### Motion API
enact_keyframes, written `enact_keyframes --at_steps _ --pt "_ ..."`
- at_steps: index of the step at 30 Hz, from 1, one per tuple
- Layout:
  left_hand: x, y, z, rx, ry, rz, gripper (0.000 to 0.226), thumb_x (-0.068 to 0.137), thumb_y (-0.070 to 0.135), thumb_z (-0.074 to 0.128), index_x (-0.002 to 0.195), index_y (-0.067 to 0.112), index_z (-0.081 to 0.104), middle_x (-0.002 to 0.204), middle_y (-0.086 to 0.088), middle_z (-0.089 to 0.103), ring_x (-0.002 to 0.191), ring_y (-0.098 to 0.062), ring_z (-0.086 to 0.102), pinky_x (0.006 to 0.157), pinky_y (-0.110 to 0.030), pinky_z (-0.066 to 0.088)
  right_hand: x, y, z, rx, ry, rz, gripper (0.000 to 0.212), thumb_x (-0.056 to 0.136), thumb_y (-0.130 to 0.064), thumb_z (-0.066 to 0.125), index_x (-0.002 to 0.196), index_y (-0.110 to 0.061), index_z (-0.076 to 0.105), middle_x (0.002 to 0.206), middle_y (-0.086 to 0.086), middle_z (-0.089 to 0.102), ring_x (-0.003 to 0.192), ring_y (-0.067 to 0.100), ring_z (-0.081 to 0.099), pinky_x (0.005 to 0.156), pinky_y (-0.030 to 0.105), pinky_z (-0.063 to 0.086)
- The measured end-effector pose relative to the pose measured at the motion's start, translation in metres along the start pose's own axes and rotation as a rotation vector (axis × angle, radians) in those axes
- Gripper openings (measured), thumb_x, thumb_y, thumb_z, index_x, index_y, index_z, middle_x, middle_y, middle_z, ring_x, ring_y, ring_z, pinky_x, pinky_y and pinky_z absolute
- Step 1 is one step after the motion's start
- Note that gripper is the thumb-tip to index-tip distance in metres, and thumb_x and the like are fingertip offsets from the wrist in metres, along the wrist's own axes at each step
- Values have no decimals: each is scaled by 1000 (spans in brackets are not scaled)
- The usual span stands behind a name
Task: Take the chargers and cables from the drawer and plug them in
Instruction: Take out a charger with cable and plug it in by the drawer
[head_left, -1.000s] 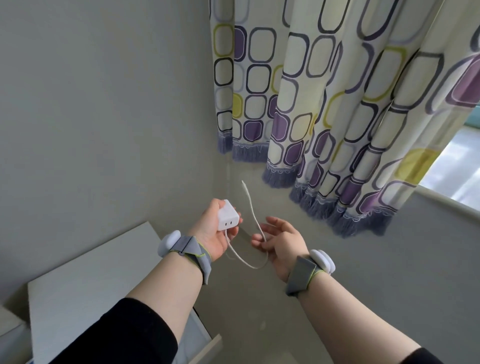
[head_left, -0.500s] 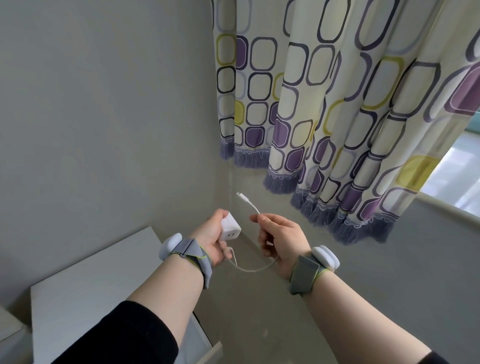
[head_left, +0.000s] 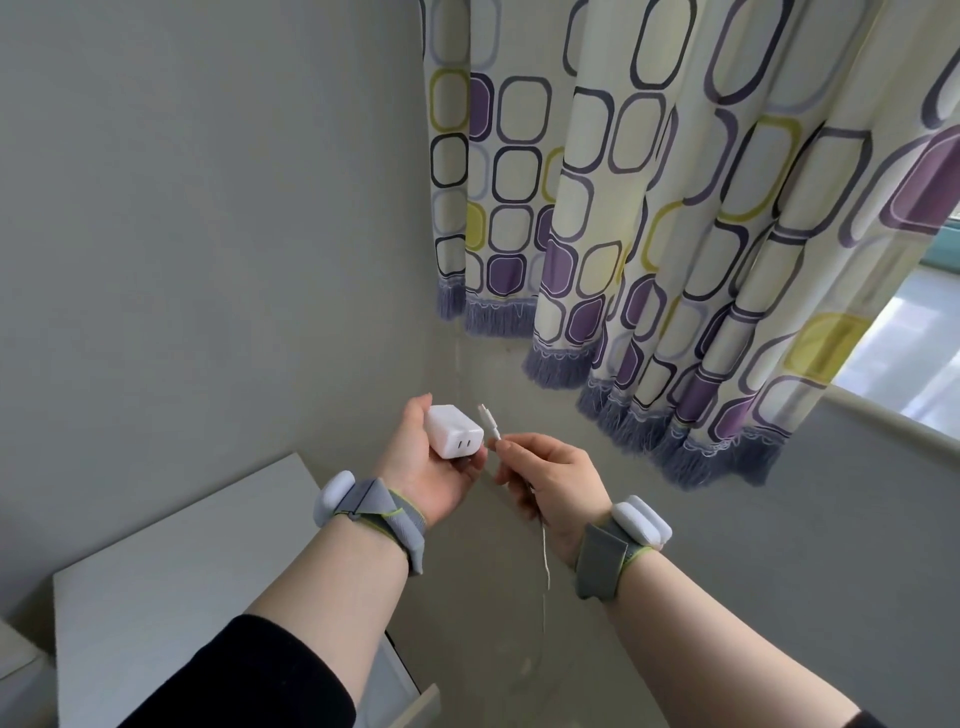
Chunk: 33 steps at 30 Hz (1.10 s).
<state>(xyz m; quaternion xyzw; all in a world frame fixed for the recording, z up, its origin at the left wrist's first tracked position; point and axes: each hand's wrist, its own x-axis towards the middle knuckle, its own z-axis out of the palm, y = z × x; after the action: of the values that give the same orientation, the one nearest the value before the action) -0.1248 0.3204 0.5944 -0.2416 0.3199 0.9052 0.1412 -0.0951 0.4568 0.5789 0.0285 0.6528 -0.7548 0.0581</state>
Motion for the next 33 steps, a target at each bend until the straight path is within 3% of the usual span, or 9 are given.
enact_keyframes --at_steps 4,7,11,15,21,26,33 --pt "-5 0 4 -44 -60 16 37 90 39 43 112 11 47 98 -14 53 80 -25 54 70 -33 46 -1 0 -1 -118 8 -26 16 82 -37 70 76 -25 77 45 -4 49 36 10 32 36 18 27" --pt "-6 -2 5 -29 -69 39 32 93 39 46 104 8 50 88 -12 53 76 -23 52 73 -33 44 -4 -1 -1 -196 -9 -37 19 82 -42 66 76 -28 77 42 -6 48 36 10 32 37 17 29" --pt "-5 -4 3 48 -70 64 35 93 44 49 96 10 54 81 -8 53 69 -18 49 67 -27 42 -5 0 -2 -255 7 -26 21 83 -39 66 70 -25 76 40 -6 48 38 8 35 40 17 30" --pt "-3 -6 2 56 -101 80 35 91 43 54 107 13 52 84 -8 53 72 -19 48 76 -30 38 -5 -1 -2 -281 17 -10 21 82 -36 67 68 -22 76 39 -6 48 36 7 35 38 15 29" --pt "-5 -6 1 136 -120 101 34 89 44 55 103 13 56 85 -5 53 74 -15 49 68 -26 43 -5 2 -4 -294 25 7 22 77 -41 69 68 -23 76 40 -5 48 35 7 33 37 15 28" --pt "-6 -5 -2 160 -124 131 30 88 40 58 103 14 58 85 -3 55 76 -14 50 69 -24 43 -3 3 1 -294 26 11 23 76 -40 70 65 -20 75 39 -5 47 33 6 32 36 14 27" --pt "-10 -7 -9 248 -124 154 31 89 43 55 99 14 60 79 -1 55 67 -14 48 53 -20 44 -2 7 7 -288 33 33 23 78 -32 71 60 -19 75 37 -6 47 32 6 32 35 14 27"
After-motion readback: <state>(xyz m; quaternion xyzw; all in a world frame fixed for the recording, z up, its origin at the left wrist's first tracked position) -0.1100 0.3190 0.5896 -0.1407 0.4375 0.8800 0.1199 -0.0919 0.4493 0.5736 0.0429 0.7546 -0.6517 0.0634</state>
